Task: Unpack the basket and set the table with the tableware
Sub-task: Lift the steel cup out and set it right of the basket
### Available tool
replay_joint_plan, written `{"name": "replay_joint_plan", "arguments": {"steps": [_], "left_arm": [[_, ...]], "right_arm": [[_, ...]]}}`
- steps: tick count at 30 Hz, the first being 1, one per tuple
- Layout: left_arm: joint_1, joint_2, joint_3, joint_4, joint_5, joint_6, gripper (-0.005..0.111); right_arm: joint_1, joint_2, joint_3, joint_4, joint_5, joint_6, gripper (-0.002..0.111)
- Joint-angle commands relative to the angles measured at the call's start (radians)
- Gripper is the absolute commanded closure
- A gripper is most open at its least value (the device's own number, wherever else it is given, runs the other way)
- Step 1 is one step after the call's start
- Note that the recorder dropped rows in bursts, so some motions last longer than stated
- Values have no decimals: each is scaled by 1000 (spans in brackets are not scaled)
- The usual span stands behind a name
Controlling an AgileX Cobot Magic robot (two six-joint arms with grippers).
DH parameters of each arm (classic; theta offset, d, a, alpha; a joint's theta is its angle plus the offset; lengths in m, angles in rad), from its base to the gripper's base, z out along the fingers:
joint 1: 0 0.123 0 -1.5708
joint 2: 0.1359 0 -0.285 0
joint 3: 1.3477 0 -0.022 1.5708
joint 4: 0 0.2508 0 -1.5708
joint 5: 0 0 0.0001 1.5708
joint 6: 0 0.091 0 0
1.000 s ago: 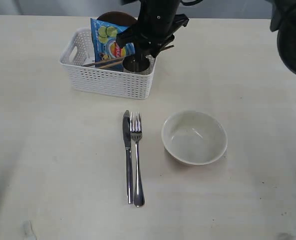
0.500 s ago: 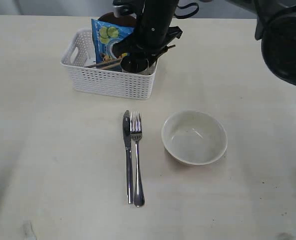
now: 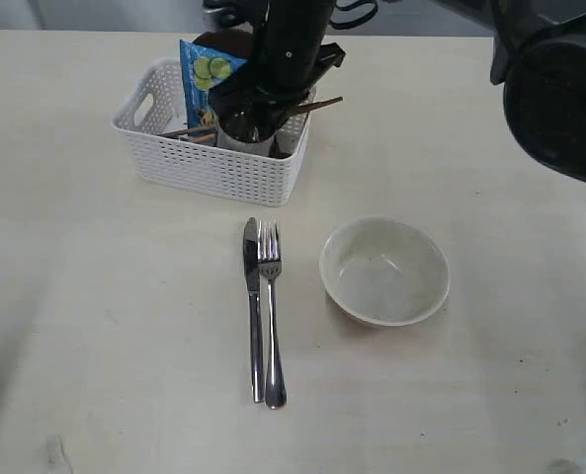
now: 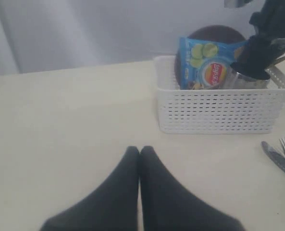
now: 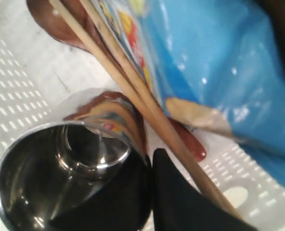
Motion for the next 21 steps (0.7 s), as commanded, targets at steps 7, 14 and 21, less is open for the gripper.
{"name": "replay_joint_plan", "arguments": {"steps": [7, 14, 21], "left_arm": [[2, -3, 2, 0, -4, -2, 107], [2, -3, 2, 0, -4, -2, 107], [2, -3, 2, 0, -4, -2, 107]], "right_arm": [[66, -3, -96, 37, -112, -8, 109], [42, -16, -343, -124, 56, 73, 109], [-132, -85, -302, -156, 56, 225, 109]]}}
